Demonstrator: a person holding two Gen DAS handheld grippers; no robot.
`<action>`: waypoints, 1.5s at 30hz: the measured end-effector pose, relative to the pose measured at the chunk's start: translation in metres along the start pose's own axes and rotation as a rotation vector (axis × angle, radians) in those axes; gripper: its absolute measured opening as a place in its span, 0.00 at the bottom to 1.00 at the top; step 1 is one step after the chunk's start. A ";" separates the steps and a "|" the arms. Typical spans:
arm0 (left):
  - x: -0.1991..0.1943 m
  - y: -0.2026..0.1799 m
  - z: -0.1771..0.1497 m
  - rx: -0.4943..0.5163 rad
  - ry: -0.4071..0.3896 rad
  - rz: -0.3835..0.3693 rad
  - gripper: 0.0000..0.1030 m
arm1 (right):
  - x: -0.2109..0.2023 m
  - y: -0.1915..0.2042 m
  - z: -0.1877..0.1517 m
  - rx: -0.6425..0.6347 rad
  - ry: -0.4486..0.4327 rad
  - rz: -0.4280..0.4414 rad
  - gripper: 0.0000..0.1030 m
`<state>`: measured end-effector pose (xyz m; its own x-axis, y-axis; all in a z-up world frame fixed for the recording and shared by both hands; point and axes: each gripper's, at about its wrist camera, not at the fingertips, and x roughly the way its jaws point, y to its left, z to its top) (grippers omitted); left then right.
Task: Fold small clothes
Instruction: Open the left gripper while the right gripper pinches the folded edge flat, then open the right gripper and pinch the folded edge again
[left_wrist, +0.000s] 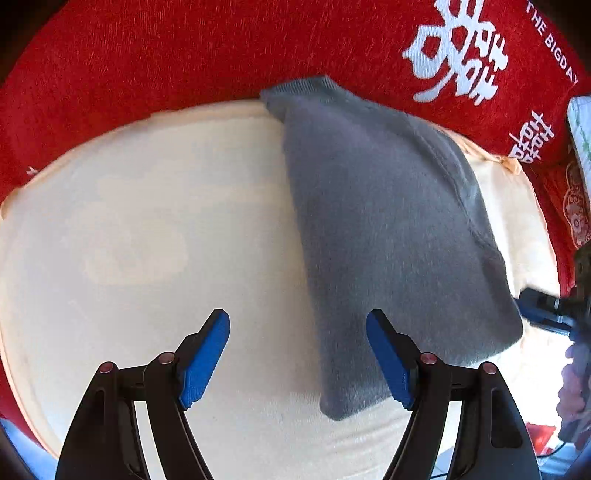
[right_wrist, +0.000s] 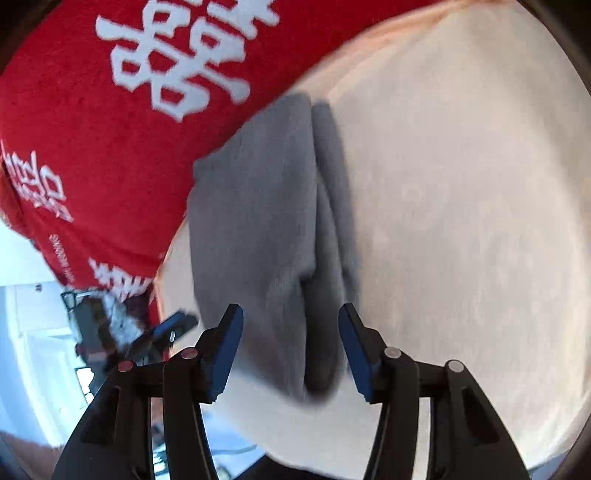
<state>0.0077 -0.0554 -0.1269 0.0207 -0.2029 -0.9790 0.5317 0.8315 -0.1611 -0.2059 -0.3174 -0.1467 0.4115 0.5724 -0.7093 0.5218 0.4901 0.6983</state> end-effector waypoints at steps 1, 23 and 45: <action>0.003 -0.003 -0.003 0.012 0.006 0.008 0.75 | 0.004 0.001 -0.005 -0.019 0.012 -0.038 0.38; 0.023 -0.017 -0.028 0.058 0.101 0.082 0.75 | 0.003 -0.011 -0.023 0.021 0.018 -0.332 0.15; 0.008 -0.018 -0.005 -0.015 0.053 0.061 0.75 | -0.012 0.011 0.043 -0.045 -0.066 -0.252 0.38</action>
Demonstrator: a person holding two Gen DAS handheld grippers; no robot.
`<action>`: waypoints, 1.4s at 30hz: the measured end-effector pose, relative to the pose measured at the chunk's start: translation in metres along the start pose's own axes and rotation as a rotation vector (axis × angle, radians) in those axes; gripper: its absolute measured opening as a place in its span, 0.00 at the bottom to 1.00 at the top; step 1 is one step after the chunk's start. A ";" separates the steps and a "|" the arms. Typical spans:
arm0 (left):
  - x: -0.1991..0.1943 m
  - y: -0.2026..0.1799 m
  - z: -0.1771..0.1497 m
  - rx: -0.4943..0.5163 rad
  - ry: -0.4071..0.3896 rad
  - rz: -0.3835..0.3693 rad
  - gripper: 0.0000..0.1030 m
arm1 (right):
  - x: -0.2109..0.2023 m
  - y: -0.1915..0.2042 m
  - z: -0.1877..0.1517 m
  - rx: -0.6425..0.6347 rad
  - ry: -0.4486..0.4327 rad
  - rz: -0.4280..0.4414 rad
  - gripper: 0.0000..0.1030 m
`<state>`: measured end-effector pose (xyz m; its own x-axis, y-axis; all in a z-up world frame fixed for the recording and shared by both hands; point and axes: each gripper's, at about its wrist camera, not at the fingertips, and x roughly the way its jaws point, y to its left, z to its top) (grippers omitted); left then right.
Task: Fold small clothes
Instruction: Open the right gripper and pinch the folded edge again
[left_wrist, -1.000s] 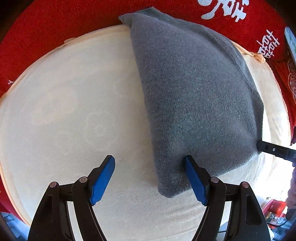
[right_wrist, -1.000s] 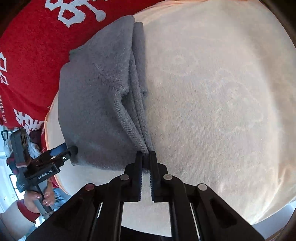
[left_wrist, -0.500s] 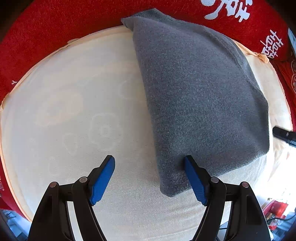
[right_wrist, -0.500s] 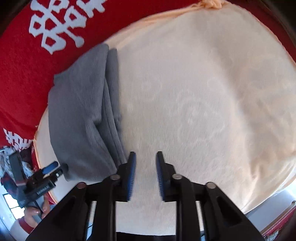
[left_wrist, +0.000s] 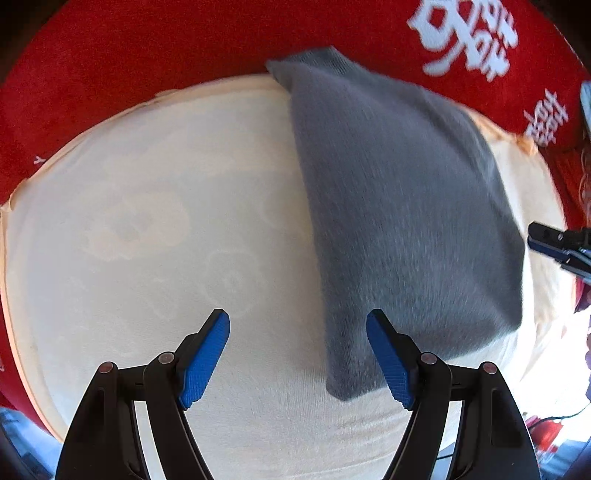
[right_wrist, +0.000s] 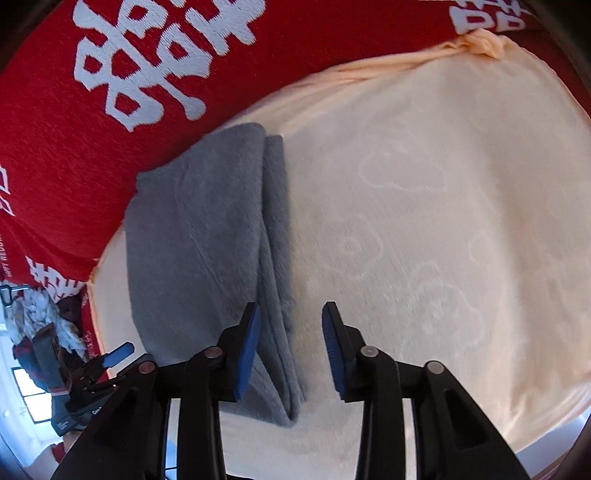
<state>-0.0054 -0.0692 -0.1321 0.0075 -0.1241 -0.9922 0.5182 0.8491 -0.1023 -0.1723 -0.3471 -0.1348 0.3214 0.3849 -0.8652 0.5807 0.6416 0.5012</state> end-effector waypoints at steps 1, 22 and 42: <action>-0.002 0.002 0.003 -0.012 -0.007 -0.006 0.75 | 0.001 0.000 0.004 0.006 -0.001 0.027 0.38; 0.011 0.003 0.043 -0.100 -0.031 -0.075 0.75 | 0.029 -0.044 0.017 0.120 0.075 0.076 0.01; 0.002 -0.014 0.050 -0.074 -0.063 -0.077 0.75 | 0.035 0.020 0.068 -0.029 0.015 0.227 0.13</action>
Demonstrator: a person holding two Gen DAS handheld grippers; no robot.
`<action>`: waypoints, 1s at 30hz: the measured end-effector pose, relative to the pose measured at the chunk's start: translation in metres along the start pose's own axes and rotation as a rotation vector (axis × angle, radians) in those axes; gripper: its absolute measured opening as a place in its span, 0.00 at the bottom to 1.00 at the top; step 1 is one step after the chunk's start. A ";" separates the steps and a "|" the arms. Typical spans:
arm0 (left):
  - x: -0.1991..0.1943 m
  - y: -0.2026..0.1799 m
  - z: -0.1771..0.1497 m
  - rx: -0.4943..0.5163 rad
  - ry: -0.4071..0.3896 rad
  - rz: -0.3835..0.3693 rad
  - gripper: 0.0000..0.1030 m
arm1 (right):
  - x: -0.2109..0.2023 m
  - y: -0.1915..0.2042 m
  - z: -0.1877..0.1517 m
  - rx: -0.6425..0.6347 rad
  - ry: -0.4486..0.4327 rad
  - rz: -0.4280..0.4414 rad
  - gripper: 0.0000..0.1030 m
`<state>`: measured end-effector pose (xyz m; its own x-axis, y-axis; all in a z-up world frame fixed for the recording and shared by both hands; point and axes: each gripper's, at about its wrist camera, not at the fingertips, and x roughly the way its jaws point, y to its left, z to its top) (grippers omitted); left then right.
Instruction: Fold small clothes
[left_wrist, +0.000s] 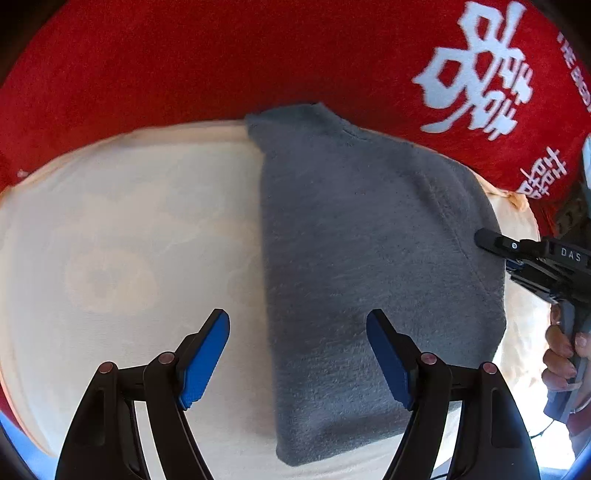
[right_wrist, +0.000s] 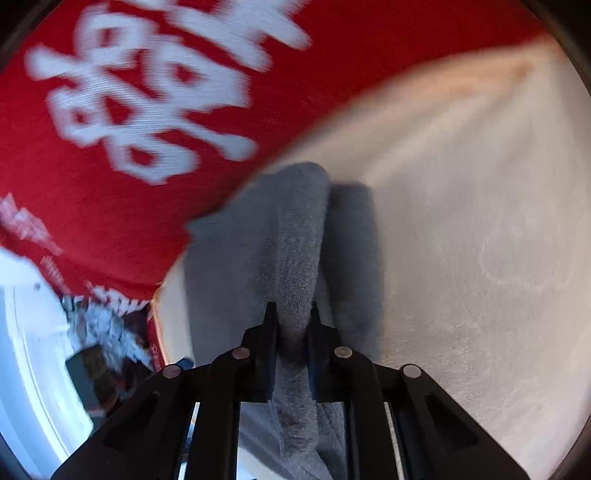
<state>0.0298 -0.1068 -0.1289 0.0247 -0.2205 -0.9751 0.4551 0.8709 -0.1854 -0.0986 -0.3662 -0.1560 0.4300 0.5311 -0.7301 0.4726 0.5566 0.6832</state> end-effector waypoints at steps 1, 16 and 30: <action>0.004 -0.003 0.000 0.011 0.006 0.001 0.75 | 0.000 -0.004 -0.002 -0.011 0.007 -0.030 0.13; 0.004 0.012 0.002 -0.016 0.051 -0.064 0.75 | -0.030 -0.052 -0.023 0.062 0.060 -0.014 0.56; 0.053 0.027 0.013 -0.068 0.215 -0.399 0.75 | 0.017 -0.075 0.001 0.059 0.168 0.226 0.63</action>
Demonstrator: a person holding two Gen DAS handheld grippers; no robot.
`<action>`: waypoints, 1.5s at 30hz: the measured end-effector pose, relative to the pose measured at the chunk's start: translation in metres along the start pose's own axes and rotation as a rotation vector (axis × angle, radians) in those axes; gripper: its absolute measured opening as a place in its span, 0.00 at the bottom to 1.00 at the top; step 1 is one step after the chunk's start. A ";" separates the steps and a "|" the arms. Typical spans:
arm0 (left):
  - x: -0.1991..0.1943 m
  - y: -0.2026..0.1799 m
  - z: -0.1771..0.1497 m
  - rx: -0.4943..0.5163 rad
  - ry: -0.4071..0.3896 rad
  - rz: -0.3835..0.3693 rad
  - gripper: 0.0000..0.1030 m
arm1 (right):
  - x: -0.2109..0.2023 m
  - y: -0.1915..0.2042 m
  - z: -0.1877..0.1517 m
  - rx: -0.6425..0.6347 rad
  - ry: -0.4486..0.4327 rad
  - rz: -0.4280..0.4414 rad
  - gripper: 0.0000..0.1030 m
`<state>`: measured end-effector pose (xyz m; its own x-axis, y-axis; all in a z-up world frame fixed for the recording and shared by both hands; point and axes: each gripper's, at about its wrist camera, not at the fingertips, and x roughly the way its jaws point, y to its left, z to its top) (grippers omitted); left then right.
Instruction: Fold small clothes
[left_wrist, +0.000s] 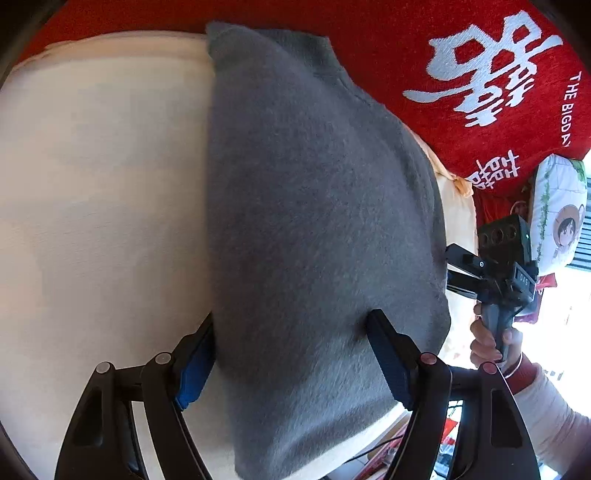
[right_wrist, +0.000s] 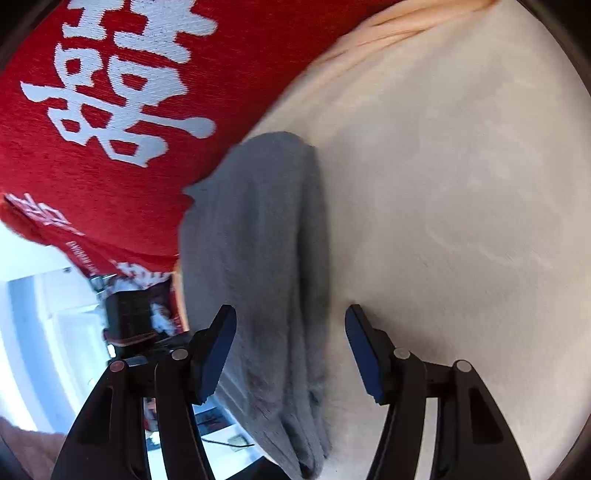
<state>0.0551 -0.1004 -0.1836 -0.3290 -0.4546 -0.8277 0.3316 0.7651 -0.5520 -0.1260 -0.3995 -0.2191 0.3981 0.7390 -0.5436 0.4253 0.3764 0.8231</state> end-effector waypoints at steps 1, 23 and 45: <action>0.000 -0.001 0.001 0.006 -0.004 0.004 0.75 | 0.007 0.002 0.004 -0.015 0.019 0.021 0.63; -0.050 -0.027 -0.038 0.094 -0.117 -0.159 0.43 | 0.015 0.054 -0.041 0.122 -0.104 0.171 0.32; -0.161 0.034 -0.176 0.106 -0.191 -0.181 0.43 | 0.060 0.139 -0.171 0.065 -0.067 0.225 0.32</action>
<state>-0.0364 0.0797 -0.0510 -0.2220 -0.6650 -0.7131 0.3761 0.6163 -0.6919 -0.1823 -0.2071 -0.1092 0.5413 0.7604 -0.3590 0.3702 0.1678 0.9137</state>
